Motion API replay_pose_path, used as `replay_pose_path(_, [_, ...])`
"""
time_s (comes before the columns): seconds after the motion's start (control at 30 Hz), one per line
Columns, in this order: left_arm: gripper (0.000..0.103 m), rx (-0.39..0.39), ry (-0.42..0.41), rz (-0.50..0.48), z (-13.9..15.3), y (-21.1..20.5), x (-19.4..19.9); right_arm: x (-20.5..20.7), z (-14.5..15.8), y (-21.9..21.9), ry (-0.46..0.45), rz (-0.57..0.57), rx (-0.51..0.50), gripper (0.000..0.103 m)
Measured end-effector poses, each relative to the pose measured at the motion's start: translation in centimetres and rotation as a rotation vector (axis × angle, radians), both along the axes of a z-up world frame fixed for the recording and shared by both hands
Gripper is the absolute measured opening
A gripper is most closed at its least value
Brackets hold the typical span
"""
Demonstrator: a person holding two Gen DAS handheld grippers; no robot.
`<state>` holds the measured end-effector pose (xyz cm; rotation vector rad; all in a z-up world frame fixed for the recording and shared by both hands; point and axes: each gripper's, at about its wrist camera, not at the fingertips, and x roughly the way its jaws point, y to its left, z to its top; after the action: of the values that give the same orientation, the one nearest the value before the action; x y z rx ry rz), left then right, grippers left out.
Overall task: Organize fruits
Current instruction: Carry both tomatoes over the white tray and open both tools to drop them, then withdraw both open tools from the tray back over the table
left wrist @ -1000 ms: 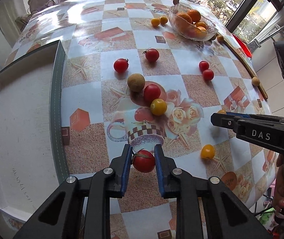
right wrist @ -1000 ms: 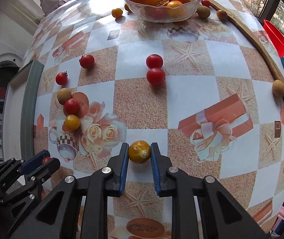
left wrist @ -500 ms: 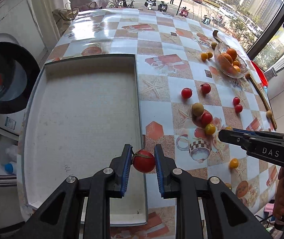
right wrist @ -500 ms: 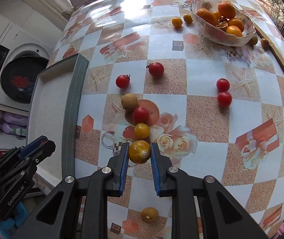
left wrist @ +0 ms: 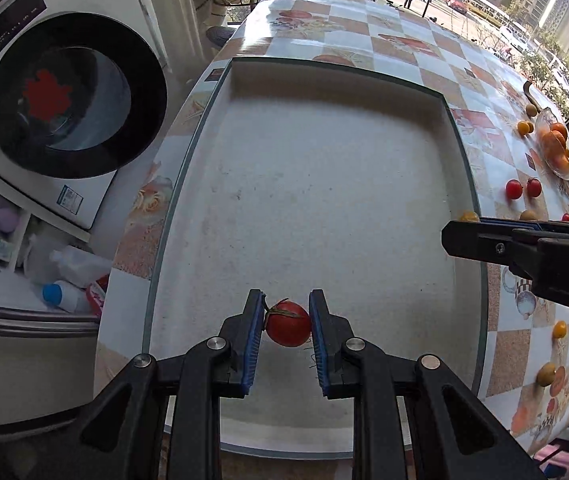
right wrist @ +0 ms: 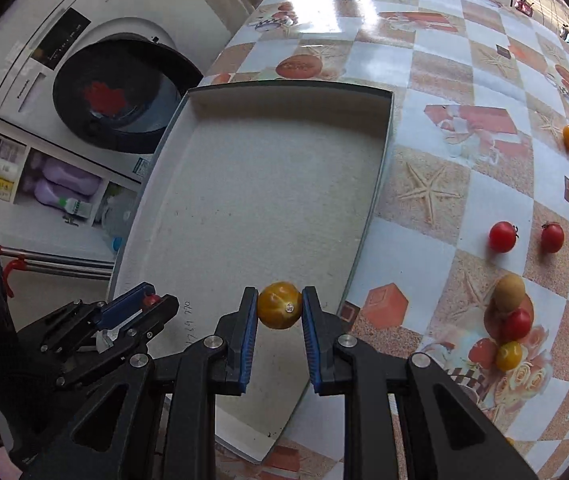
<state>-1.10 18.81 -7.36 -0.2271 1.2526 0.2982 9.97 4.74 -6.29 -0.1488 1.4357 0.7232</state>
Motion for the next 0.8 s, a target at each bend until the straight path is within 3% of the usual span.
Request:
replay_pose_path(0.43, [0.028, 0.030, 0.035, -0.029, -1.9, -0.2, -0.3, -0.3, -3.5, 2.7, -0.005, 0.064, -0.108, 0.024])
replay_pose_path(0.47, [0.032, 0.048, 0.040, -0.031, -1.8, -0.3, -0.2, -0.4, -3.5, 2.7, -0.006, 0.068, -0.111, 0.024])
replay_pose_path(0.53, [0.077, 0.076, 0.034, -0.030, -1.7, -0.3, -0.3, -0.2, -3.4, 2.6, -0.002, 0.065, -0.109, 0.025])
replay_pose_path(0.6, [0.080, 0.102, 0.005, -0.033, -1.2, -0.3, -0.4, -0.1, -3.8, 3.6, 0.011, 0.055, -0.097, 0.027])
replay_pose_path(0.67, [0.080, 0.100, 0.019, -0.046, -1.3, -0.3, -0.4, 0.2, -3.8, 3.5, 0.029, 0.042, -0.079, 0.035])
replay_pose_path(0.73, [0.080, 0.097, 0.034, -0.048, -1.5, -0.3, -0.3, 0.3, -3.7, 3.3, 0.031, 0.031, -0.072, 0.061])
replay_pose_path(0.8, [0.080, 0.097, 0.041, -0.048, -1.6, -0.3, -0.4, 0.3, -3.1, 3.2, 0.041, 0.019, -0.030, 0.068])
